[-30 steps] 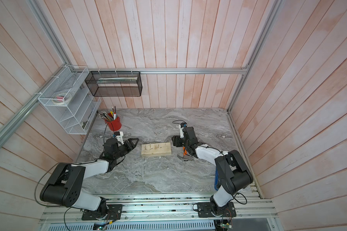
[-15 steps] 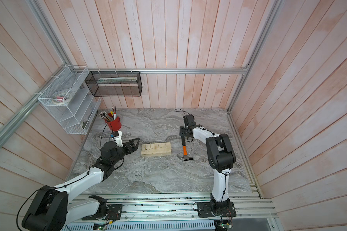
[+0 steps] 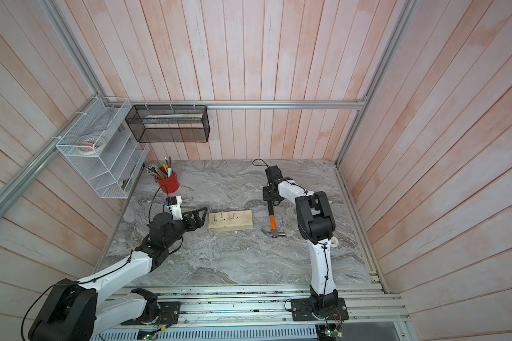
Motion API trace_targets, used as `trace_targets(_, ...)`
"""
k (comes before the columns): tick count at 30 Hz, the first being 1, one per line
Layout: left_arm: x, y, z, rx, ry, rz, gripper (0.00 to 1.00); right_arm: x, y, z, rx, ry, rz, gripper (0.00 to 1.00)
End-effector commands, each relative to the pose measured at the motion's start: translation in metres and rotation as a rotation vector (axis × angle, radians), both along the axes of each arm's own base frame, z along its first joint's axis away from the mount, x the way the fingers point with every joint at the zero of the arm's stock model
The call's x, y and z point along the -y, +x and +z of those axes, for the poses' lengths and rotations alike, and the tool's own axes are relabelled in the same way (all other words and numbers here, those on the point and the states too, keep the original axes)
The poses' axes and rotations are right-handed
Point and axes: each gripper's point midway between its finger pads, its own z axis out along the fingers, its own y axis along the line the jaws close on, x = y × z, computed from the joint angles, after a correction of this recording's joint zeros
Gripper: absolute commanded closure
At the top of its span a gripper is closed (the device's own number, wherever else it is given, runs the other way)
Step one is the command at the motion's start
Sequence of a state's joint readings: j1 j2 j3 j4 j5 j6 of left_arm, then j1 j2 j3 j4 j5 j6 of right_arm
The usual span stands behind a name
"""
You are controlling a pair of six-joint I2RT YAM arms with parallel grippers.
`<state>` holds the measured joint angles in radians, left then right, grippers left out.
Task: Use a claw hammer to pull out a nail
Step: Pick up the hammer at the center of the board.
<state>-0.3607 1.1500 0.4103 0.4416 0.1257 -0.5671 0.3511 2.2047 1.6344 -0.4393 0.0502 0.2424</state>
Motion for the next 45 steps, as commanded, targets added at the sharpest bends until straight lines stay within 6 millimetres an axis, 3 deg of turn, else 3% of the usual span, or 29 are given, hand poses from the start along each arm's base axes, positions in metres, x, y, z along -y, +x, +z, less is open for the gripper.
trace_targets(1,0.009,0.0,0.013,0.051,0.014,-0.034,0.0,0.001,-0.014,-0.021,-0.085,-0.034,0.021,0.54)
trace_targets(5,0.024,-0.004,0.019,0.072,0.011,-0.082,0.0,0.004,-0.015,-0.024,-0.092,-0.055,0.014,0.7)
trace_targets(8,0.037,-0.007,0.025,0.094,0.004,-0.124,0.02,0.003,-0.014,-0.013,-0.059,-0.052,0.01,0.85)
trace_targets(14,0.077,-0.014,0.038,0.154,-0.033,-0.236,0.09,-0.006,-0.012,0.045,0.14,0.067,0.011,1.0)
trace_targets(20,0.136,-0.021,0.04,0.201,-0.046,-0.374,0.13,-0.017,-0.032,0.108,0.36,0.192,0.063,1.0)
trace_targets(25,0.182,-0.029,0.035,0.24,-0.067,-0.474,0.16,-0.015,-0.056,0.138,0.46,0.274,0.076,1.0)
trace_targets(34,0.24,-0.033,0.01,0.255,-0.106,-0.623,0.18,-0.028,-0.099,0.168,0.601,0.358,0.194,1.0)
trace_targets(45,0.278,-0.032,-0.012,0.279,-0.116,-0.732,0.23,-0.021,-0.131,0.19,0.687,0.421,0.198,1.0)
